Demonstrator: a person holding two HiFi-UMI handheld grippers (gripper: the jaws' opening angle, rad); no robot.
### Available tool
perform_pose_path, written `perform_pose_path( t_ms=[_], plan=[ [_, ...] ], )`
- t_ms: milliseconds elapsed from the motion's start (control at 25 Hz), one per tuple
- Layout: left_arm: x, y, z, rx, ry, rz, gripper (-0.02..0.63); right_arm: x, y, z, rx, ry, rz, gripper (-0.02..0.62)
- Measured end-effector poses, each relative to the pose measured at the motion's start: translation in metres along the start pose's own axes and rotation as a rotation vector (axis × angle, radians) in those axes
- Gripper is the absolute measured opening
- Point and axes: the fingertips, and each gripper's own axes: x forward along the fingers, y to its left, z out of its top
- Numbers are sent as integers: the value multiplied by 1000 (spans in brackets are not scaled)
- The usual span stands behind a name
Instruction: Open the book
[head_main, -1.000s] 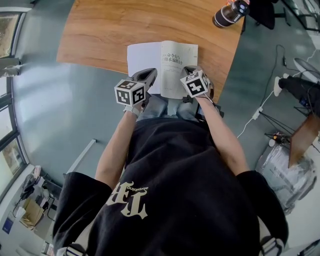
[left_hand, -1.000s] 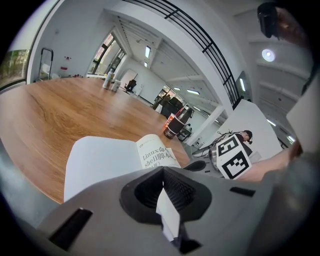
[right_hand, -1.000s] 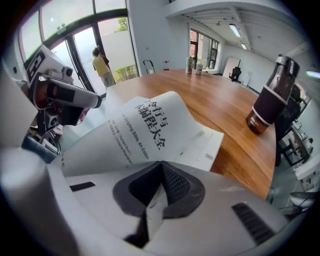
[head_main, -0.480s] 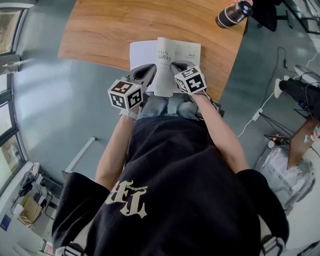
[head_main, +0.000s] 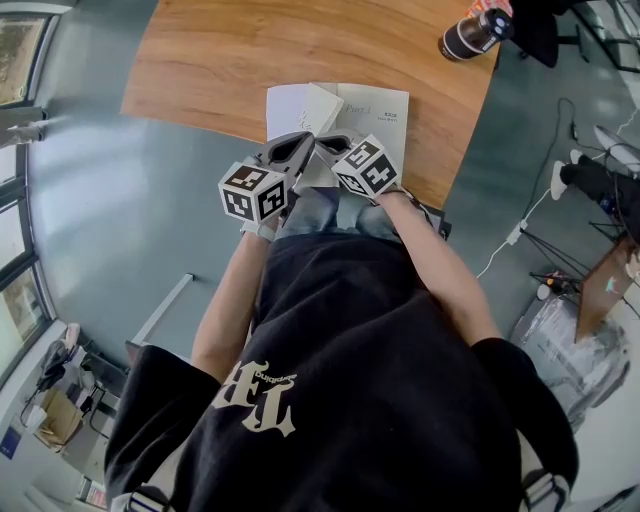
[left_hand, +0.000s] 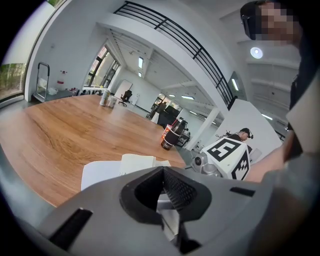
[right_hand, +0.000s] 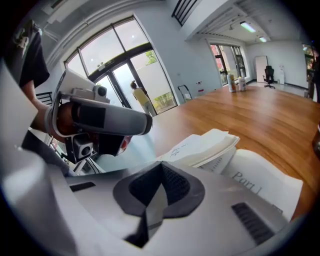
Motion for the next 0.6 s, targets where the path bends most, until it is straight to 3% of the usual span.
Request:
perform_pose_path(
  t_ms=[280, 600],
  plan=[
    [-18, 12, -23, 29, 67, 34, 8, 23, 1, 11, -35, 20, 29, -11],
    [-6, 6, -53, 21, 149, -11, 8, 25, -7, 10, -40, 45, 16, -11]
  ],
)
